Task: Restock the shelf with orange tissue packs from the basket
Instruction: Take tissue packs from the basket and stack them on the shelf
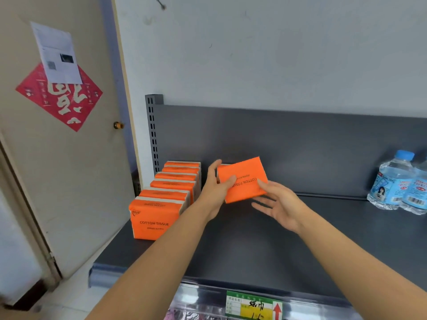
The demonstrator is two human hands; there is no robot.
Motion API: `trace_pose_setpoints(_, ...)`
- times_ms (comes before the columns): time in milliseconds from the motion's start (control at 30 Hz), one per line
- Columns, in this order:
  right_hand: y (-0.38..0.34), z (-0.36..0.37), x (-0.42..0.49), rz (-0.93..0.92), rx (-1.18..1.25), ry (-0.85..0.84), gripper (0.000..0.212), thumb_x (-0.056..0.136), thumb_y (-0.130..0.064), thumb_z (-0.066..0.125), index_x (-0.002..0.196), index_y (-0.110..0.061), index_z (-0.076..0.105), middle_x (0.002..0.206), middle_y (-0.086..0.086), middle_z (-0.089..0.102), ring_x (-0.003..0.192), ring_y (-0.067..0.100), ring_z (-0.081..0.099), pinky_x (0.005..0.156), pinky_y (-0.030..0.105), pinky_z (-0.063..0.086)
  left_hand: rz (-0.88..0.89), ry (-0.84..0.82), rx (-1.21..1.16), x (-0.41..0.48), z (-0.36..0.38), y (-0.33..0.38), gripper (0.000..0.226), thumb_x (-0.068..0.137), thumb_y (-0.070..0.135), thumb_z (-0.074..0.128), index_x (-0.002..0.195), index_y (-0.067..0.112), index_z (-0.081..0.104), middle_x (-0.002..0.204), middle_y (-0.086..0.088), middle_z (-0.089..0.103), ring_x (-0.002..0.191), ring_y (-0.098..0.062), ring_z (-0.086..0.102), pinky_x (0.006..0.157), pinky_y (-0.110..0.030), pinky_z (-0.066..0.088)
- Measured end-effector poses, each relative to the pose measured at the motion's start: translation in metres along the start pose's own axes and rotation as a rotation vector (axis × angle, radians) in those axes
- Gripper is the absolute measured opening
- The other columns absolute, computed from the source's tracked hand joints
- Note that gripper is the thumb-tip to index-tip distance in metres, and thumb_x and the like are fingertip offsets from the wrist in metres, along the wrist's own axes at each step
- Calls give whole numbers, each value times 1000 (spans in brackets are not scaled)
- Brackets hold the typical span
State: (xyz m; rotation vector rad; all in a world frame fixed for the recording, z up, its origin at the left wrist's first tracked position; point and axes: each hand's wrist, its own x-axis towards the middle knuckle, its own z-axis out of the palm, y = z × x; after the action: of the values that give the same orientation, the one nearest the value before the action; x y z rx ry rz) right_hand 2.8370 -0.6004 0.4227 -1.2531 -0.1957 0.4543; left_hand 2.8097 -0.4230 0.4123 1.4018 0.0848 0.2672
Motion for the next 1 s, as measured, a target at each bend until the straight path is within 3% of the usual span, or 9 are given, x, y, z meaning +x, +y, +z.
trace_pose_setpoints(100, -11, 1, 7, -91, 89, 93, 21, 78, -9, 71, 98, -14, 65, 89, 3, 76, 84, 17, 72, 74, 30, 54, 83, 70, 282, -6, 6, 0, 49, 76, 15, 78, 115, 23, 50, 127, -4, 48, 114, -20, 54, 95, -35, 48)
trace_pose_setpoints(200, -29, -3, 9, -230, -265, 136, 46, 67, -5, 82, 106, -13, 59, 94, 7, 74, 87, 22, 71, 70, 31, 54, 363, 117, 790, -9, 7, 5, 86, 59, 25, 86, 131, 21, 39, 133, 1, 34, 122, -15, 40, 99, -30, 40)
trace_pose_setpoints(300, -32, 9, 10, -274, -555, 16, 49, 64, -11, 86, 103, -19, 58, 94, 3, 74, 78, 12, 71, 61, 23, 52, 578, -27, 1017, -10, 12, 11, 104, 57, 25, 83, 144, 32, 25, 143, 4, 33, 129, -15, 37, 103, -35, 35)
trace_pose_setpoints(433, -23, 21, 16, -332, -645, 133, 44, 77, -39, 76, 111, -18, 58, 110, -4, 65, 89, 2, 60, 64, 8, 45, 458, -22, 804, -5, 13, 4, 82, 70, 15, 78, 138, 23, 34, 134, -1, 47, 121, -16, 47, 95, -29, 40)
trace_pose_setpoints(500, -10, 18, 20, -218, -563, 232, 59, 83, -46, 67, 130, -15, 48, 130, 1, 54, 104, 10, 52, 84, 20, 43, 380, 65, 617, -5, 11, -6, 68, 77, 6, 73, 133, 13, 34, 128, -10, 49, 117, -21, 51, 97, -33, 43)
trace_pose_setpoints(600, 9, 19, 22, -21, -247, 168, 76, 89, -42, 62, 148, -11, 26, 146, 5, 40, 131, 21, 42, 107, 43, 37, 266, 177, 553, -3, 7, -25, 66, 89, 3, 59, 144, 9, 22, 142, -14, 40, 133, -26, 40, 111, -34, 32)
trace_pose_setpoints(733, 25, 27, 22, -106, -288, 136, 30, 91, -26, 62, 120, -20, 58, 123, -2, 63, 115, 13, 58, 81, 23, 44, 117, 243, 575, 5, 6, -36, 79, 98, 12, 48, 153, 19, -8, 160, -6, 14, 147, -21, 16, 118, -35, 16)
trace_pose_setpoints(867, 39, 34, 25, -160, -332, 147, 39, 88, -13, 63, 126, -21, 56, 118, -4, 66, 111, 13, 60, 99, 32, 45, 122, 267, 566, 13, 7, -38, 68, 96, 5, 47, 152, 20, 11, 149, -5, 40, 136, -19, 39, 111, -31, 30)
trace_pose_setpoints(1000, 43, 28, 30, -168, -338, 205, 27, 85, -9, 64, 106, -26, 64, 109, -4, 70, 103, 13, 63, 94, 31, 48, 106, 255, 575, 15, 7, -36, 69, 95, 3, 47, 152, 22, 13, 147, -4, 43, 134, -20, 41, 106, -27, 29)
